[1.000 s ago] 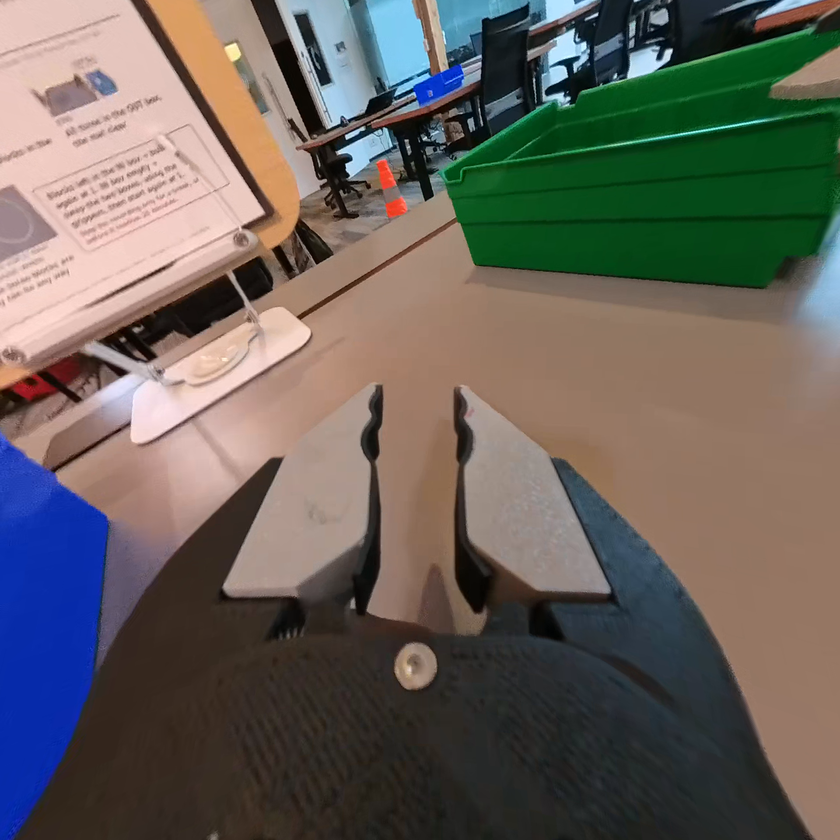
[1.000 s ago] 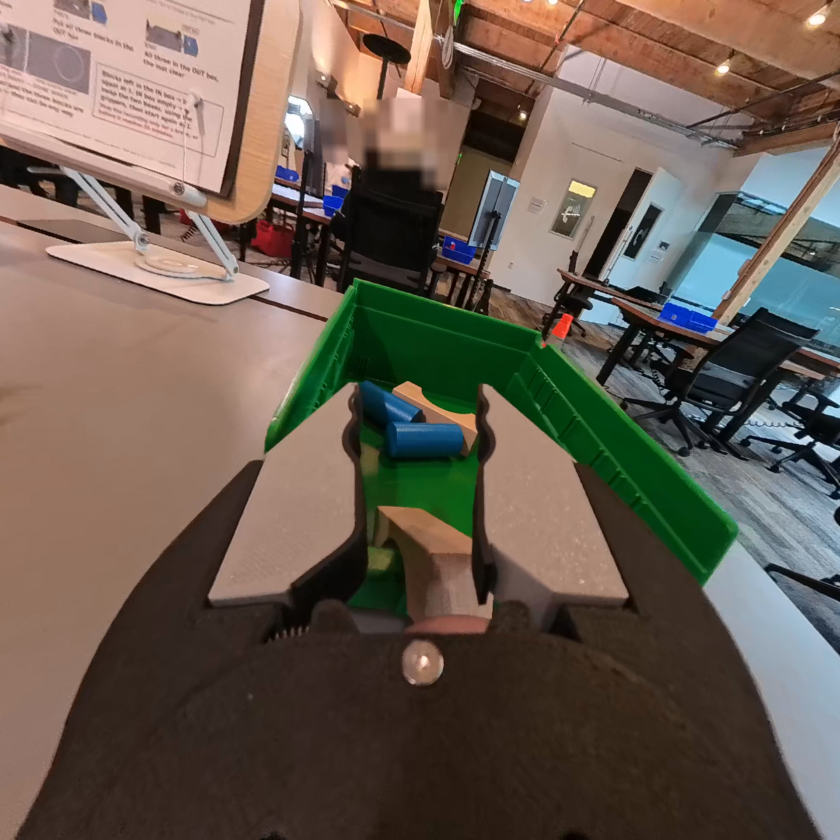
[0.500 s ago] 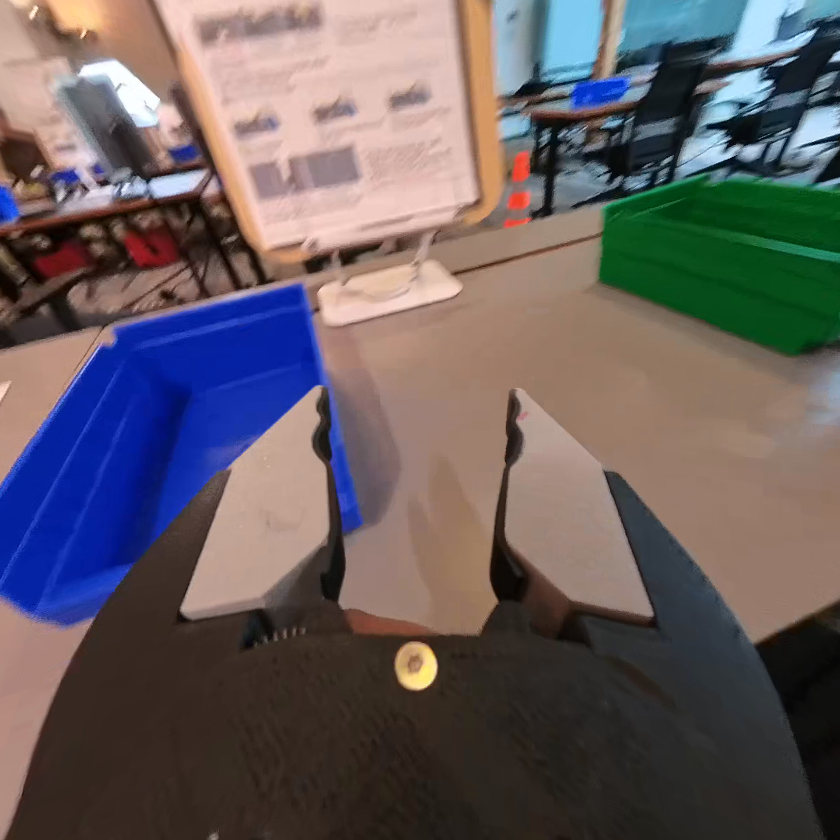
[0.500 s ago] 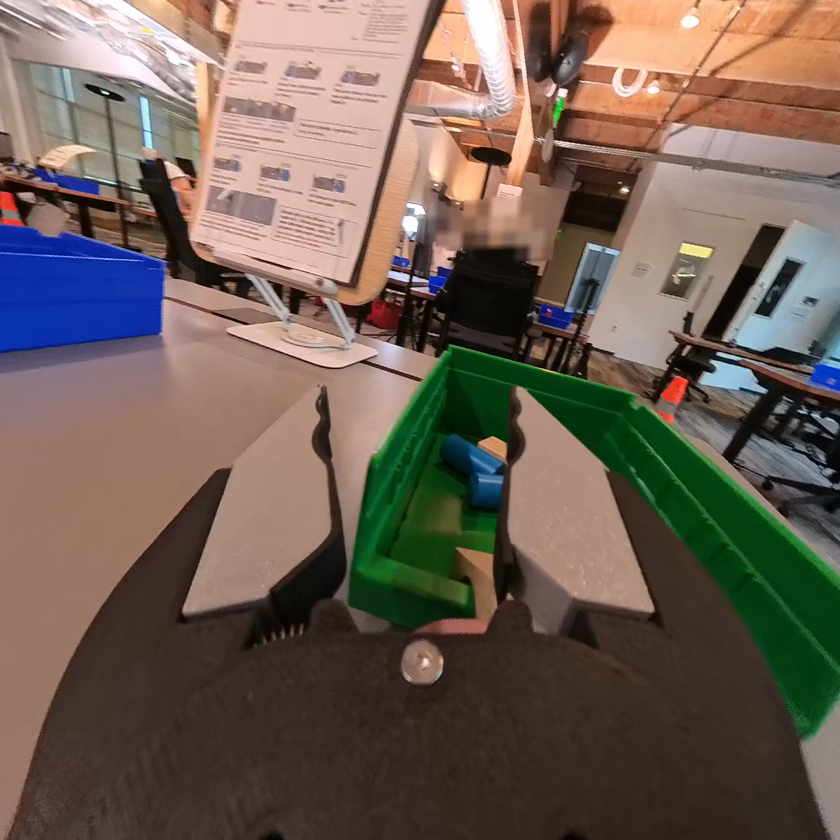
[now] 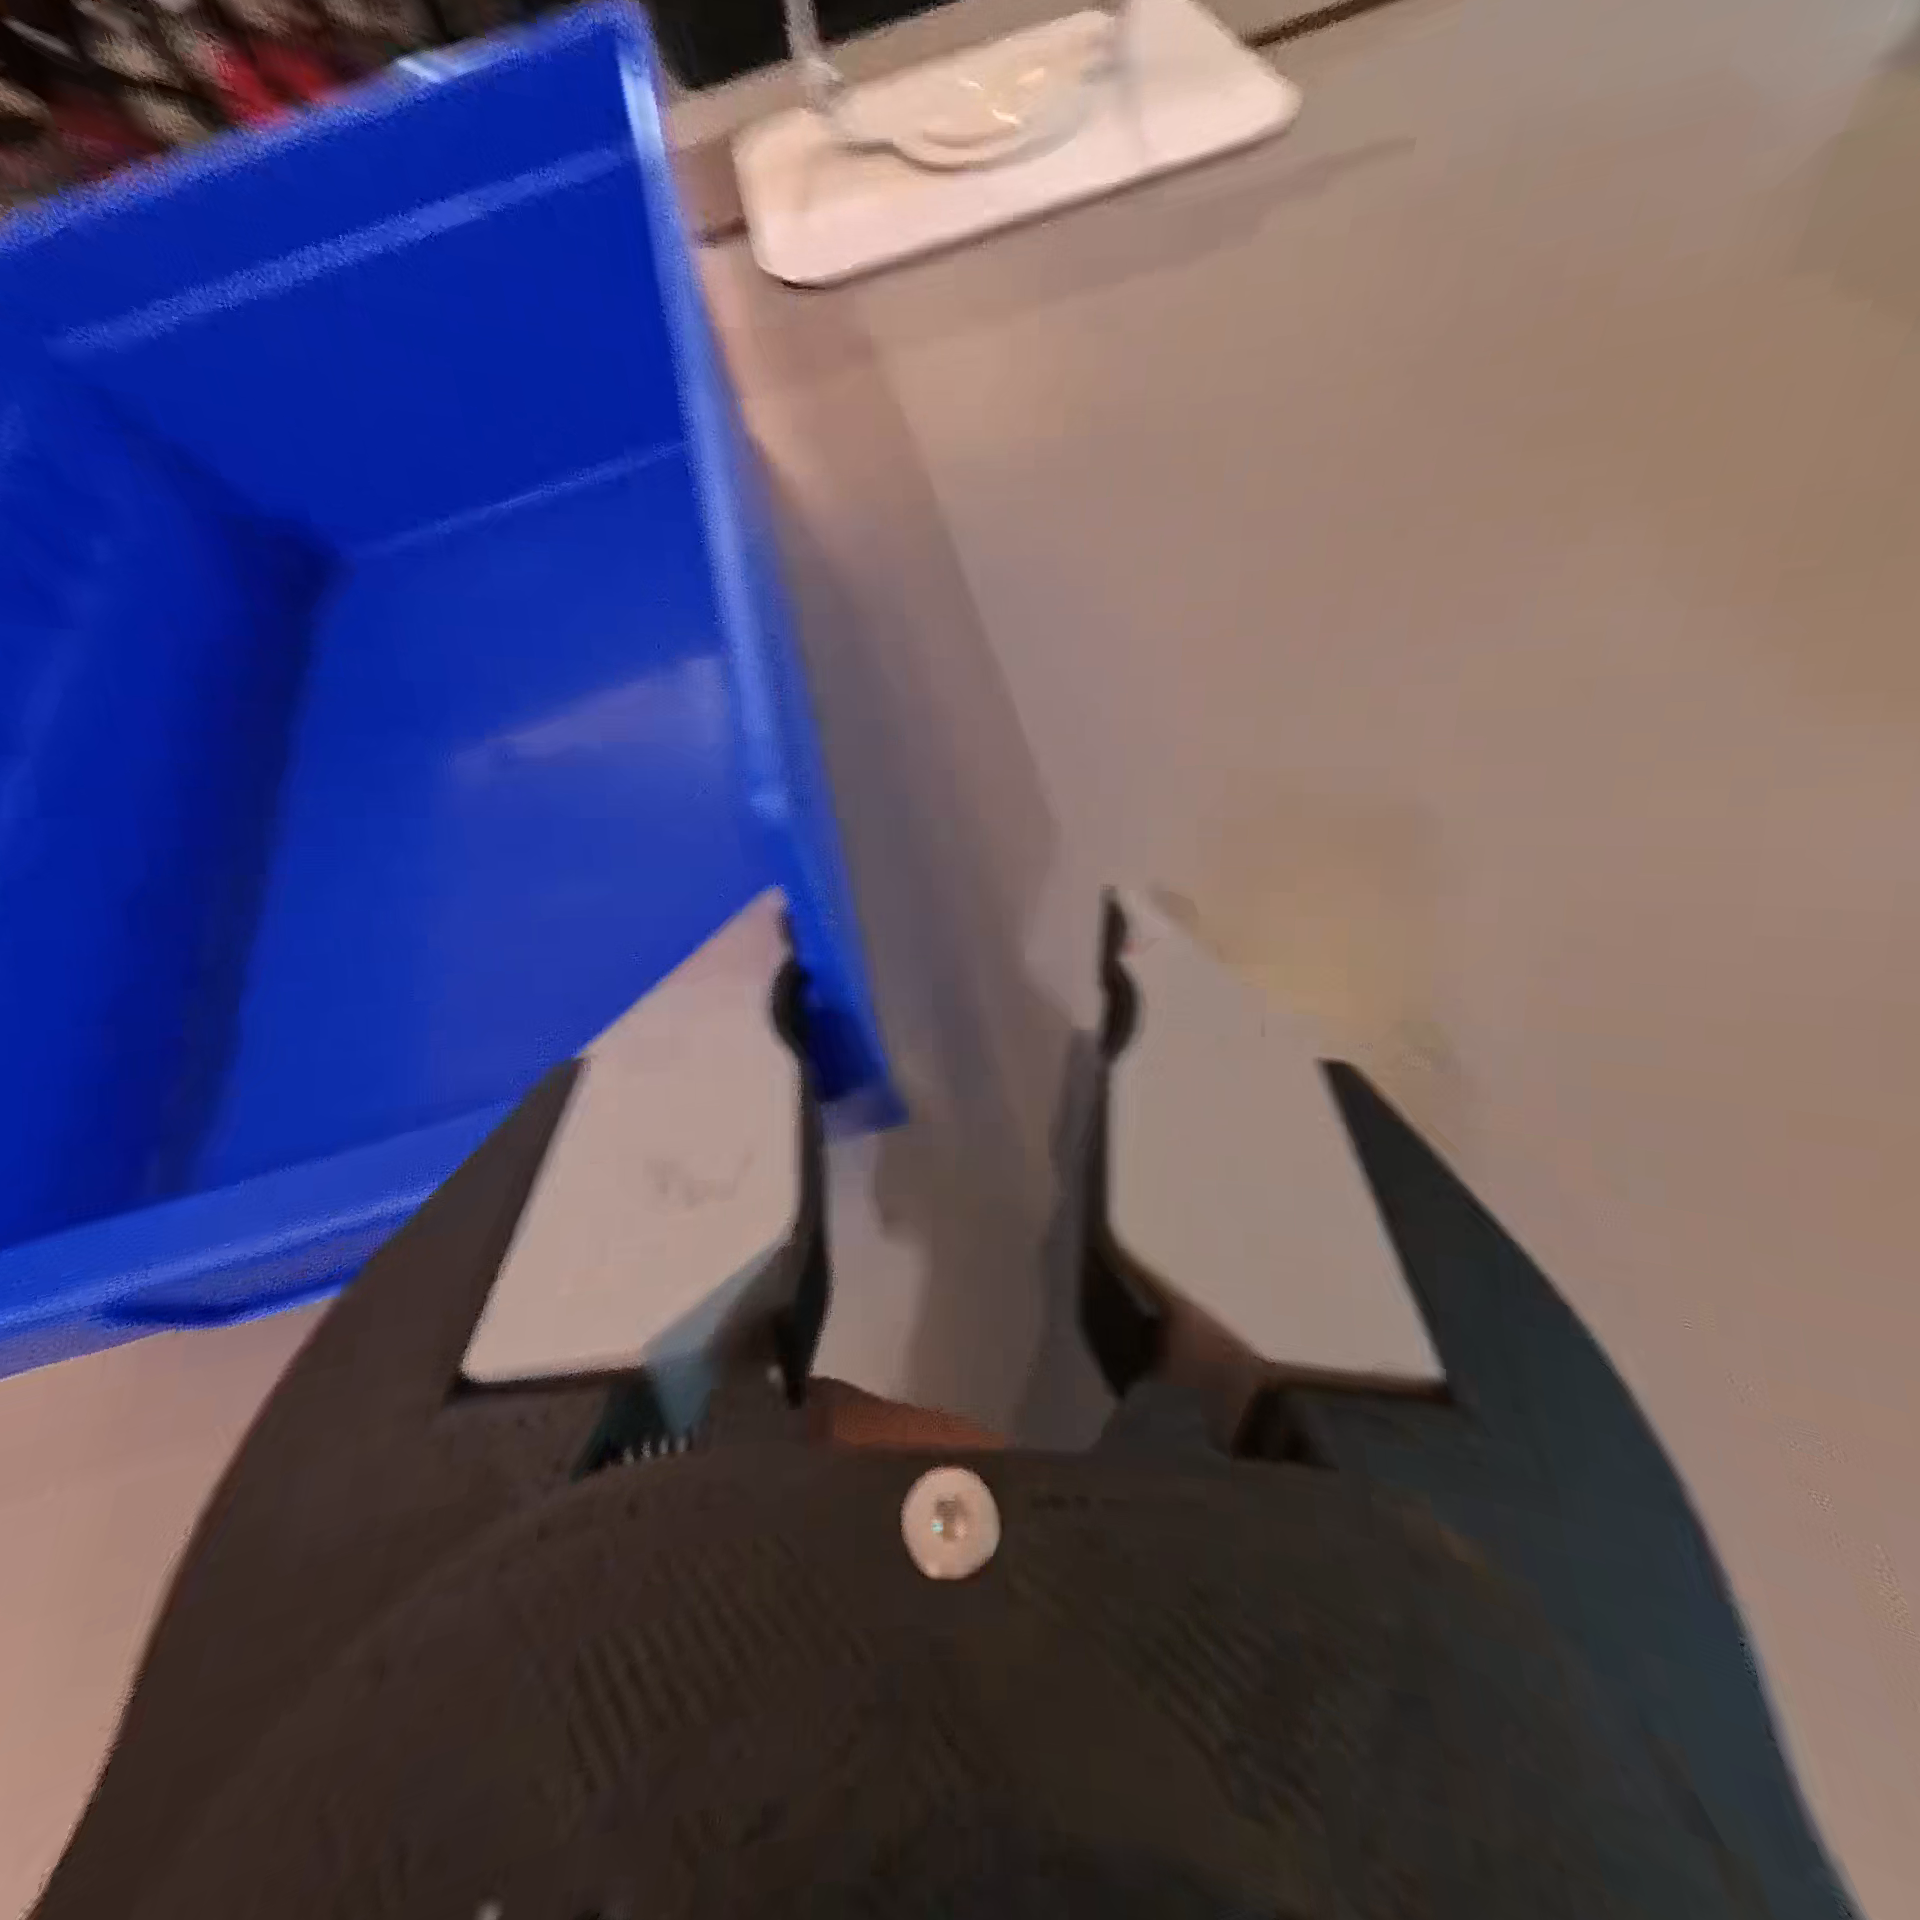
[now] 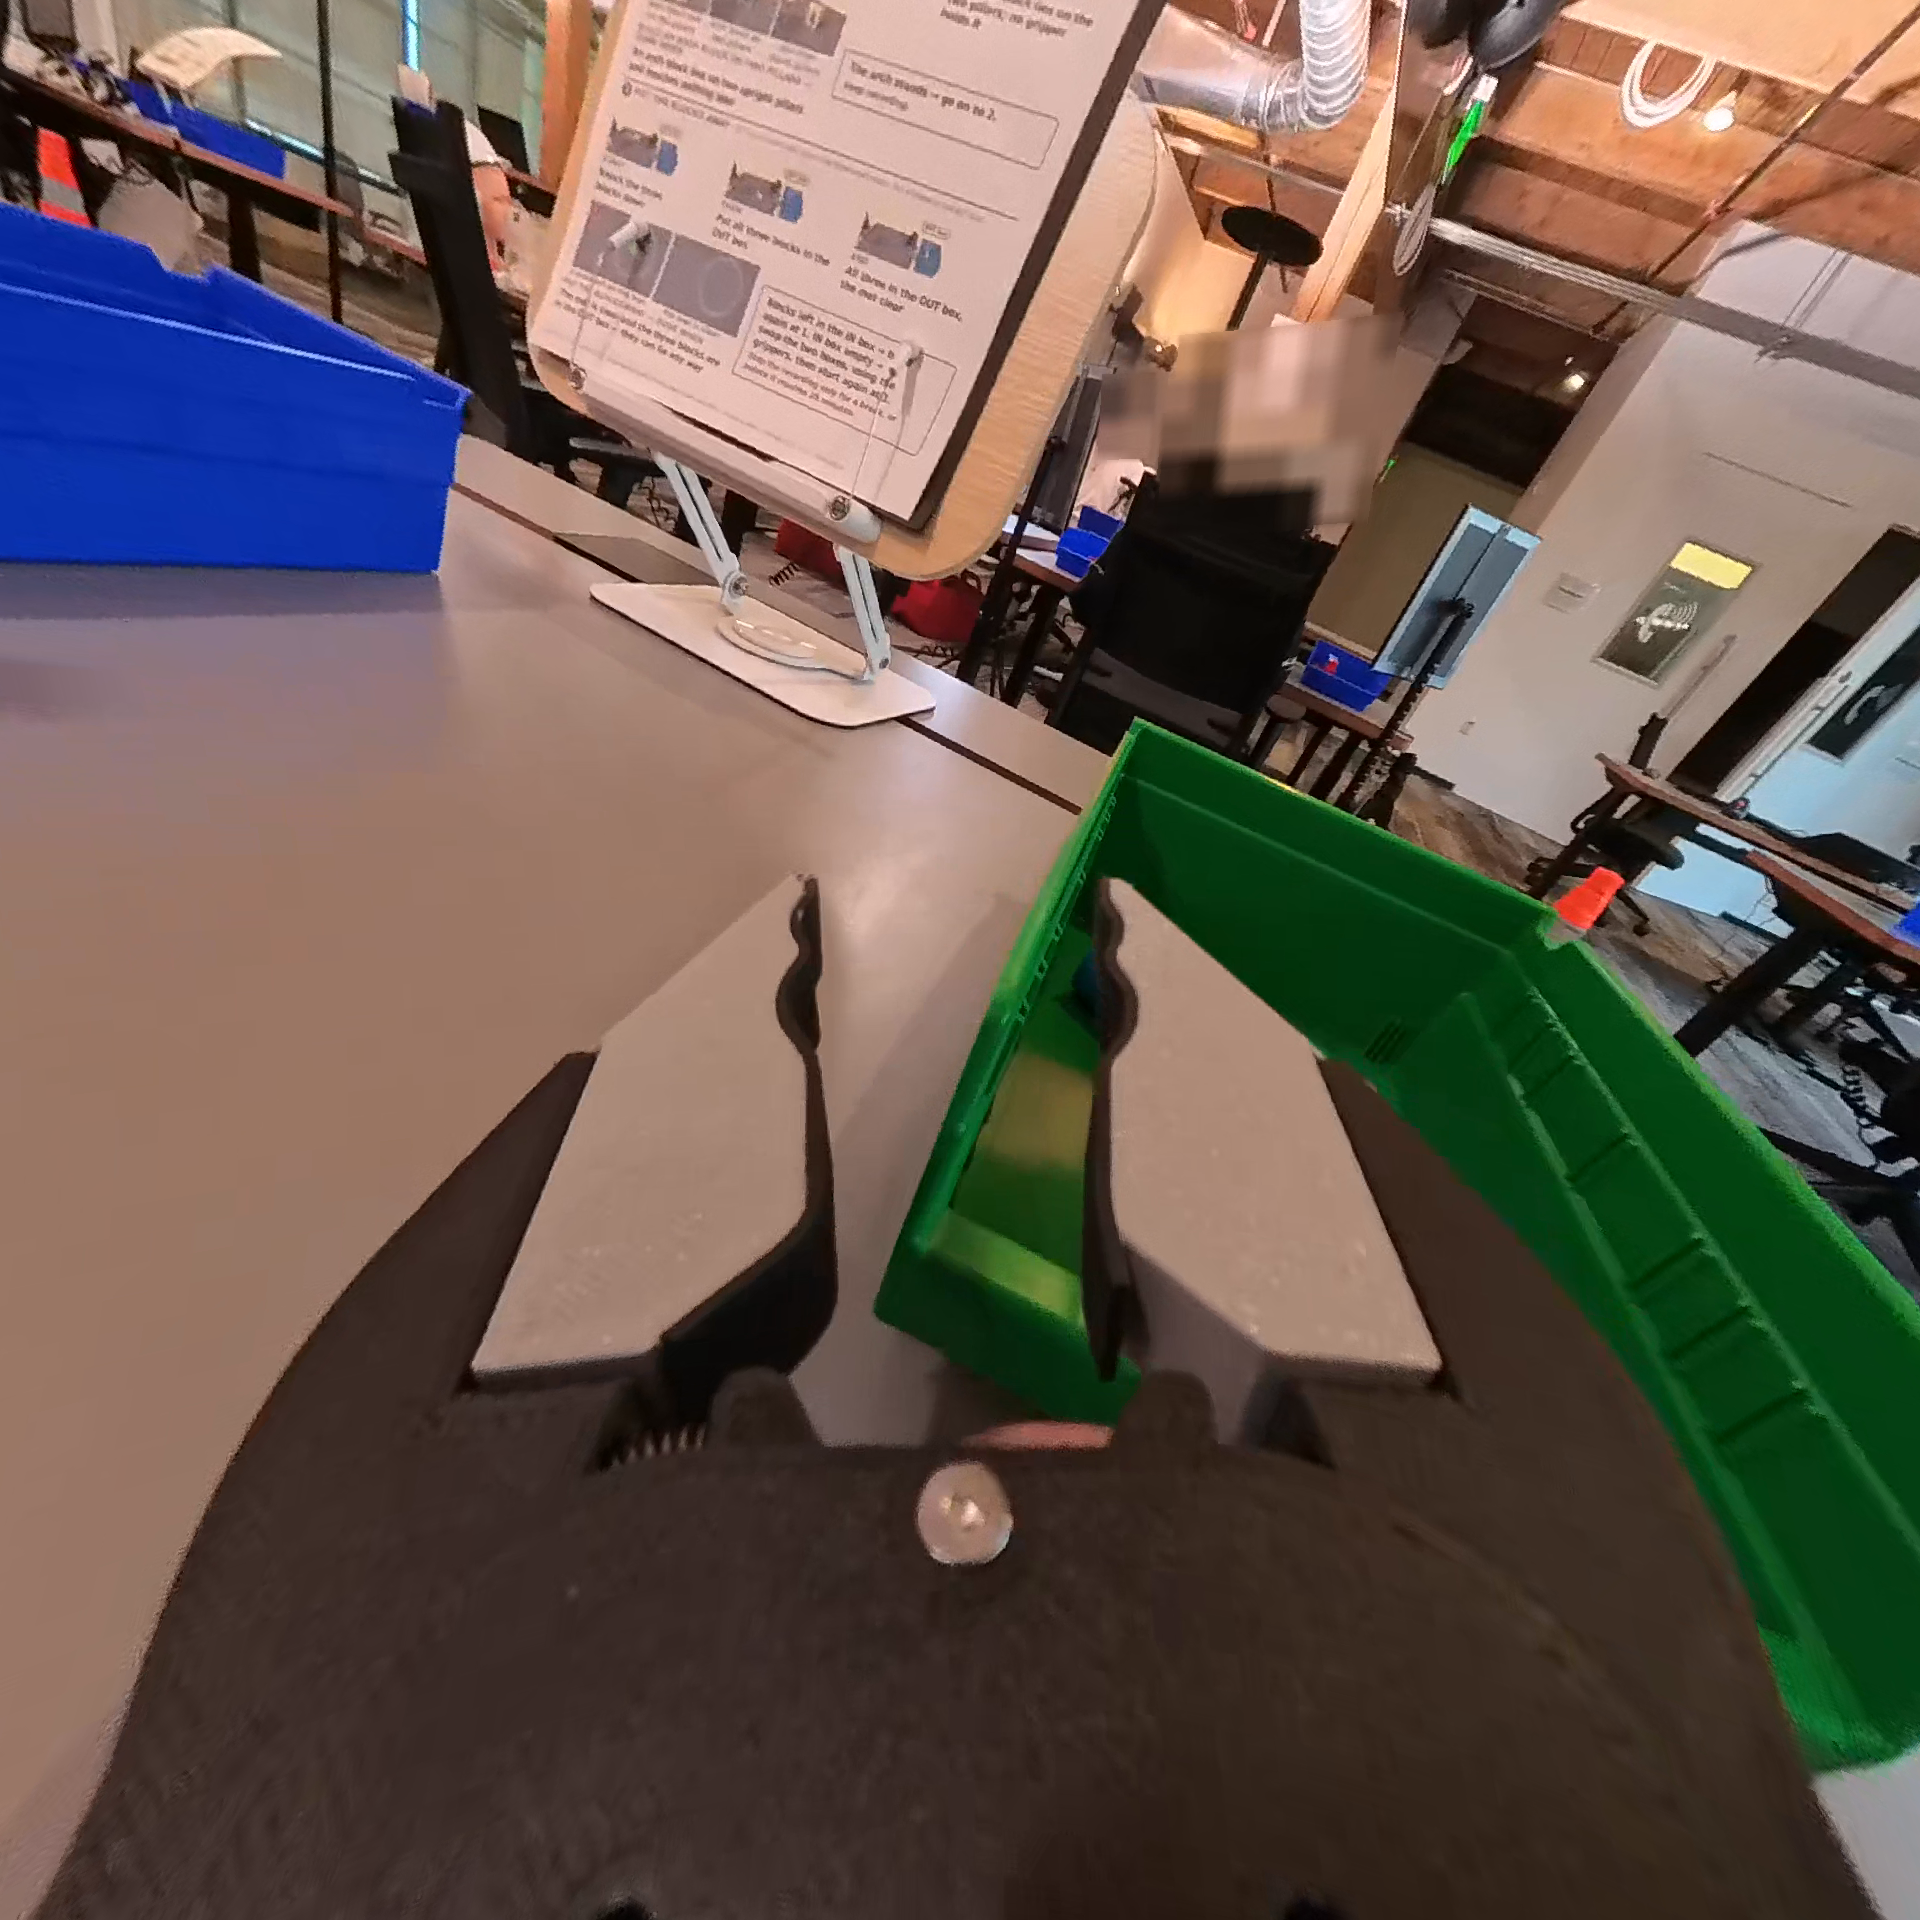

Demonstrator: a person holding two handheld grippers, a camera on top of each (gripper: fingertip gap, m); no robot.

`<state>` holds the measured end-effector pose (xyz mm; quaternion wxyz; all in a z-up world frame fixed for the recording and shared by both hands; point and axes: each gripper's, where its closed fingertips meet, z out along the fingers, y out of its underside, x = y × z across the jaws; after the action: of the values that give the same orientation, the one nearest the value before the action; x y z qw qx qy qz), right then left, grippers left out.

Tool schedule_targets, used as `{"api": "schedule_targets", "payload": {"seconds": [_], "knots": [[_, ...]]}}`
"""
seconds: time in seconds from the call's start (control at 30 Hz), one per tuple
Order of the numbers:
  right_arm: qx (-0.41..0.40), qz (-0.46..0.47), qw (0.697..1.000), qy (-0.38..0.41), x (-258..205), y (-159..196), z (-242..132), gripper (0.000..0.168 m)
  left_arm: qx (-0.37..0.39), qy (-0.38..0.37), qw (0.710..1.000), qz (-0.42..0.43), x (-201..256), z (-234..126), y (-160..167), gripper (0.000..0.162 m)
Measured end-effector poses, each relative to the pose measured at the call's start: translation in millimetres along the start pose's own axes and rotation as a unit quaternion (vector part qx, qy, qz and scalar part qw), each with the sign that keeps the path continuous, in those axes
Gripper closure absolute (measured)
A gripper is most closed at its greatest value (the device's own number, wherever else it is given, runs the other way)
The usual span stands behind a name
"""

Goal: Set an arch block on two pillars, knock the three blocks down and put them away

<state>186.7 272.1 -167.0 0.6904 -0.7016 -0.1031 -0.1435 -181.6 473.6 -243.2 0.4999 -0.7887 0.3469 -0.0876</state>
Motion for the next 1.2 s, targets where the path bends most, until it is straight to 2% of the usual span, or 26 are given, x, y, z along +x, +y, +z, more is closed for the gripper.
{"api": "schedule_targets", "payload": {"seconds": [0.03,0.07,0.13,0.27,0.33,0.47,0.6,0.73,0.9,1.2], "knots": [[-0.011,0.002,1.000,0.000,-0.1,3.6,-0.3,0.120,0.009,-0.022,1.000,0.016,-9.1,0.3,-1.2,0.139],[-0.027,0.001,1.000,-0.002,-1.1,8.4,-0.7,0.123,0.017,-0.031,0.999,0.028,-14.2,-0.4,-1.4,0.154],[-0.050,-0.007,0.999,-0.001,-4.4,15.4,-1.1,0.135,0.023,-0.058,0.997,0.043,-27.7,-4.6,0.9,0.160],[-0.125,-0.017,0.991,0.033,-1.6,39.7,3.1,0.142,0.053,-0.039,0.998,-0.007,-47.4,-18.9,-3.9,0.161],[-0.157,-0.029,0.985,0.061,4.9,49.8,1.8,0.162,0.079,-0.036,0.996,-0.029,-56.3,-30.7,-13.2,0.161],[-0.169,-0.049,0.982,0.066,3.3,50.1,-1.4,0.164,0.116,-0.067,0.990,-0.032,-73.3,-58.1,-31.6,0.160],[-0.164,-0.023,0.986,0.032,-22.1,41.3,3.2,0.162,0.155,-0.057,0.984,-0.064,-85.1,-84.4,-48.2,0.160],[-0.186,-0.043,0.982,-0.005,-76.7,22.1,21.5,0.158,0.194,-0.072,0.978,-0.039,-88.2,-114.9,-71.6,0.160],[-0.176,-0.041,0.982,-0.057,-181.4,-17.2,61.3,0.155,0.246,-0.096,0.964,-0.013,-89.6,-159.8,-96.4,0.159],[-0.137,0.034,0.972,-0.190,-393.4,-94.3,141.6,0.155,0.277,-0.132,0.951,-0.041,-124.0,-204.8,-94.9,0.159]]}}
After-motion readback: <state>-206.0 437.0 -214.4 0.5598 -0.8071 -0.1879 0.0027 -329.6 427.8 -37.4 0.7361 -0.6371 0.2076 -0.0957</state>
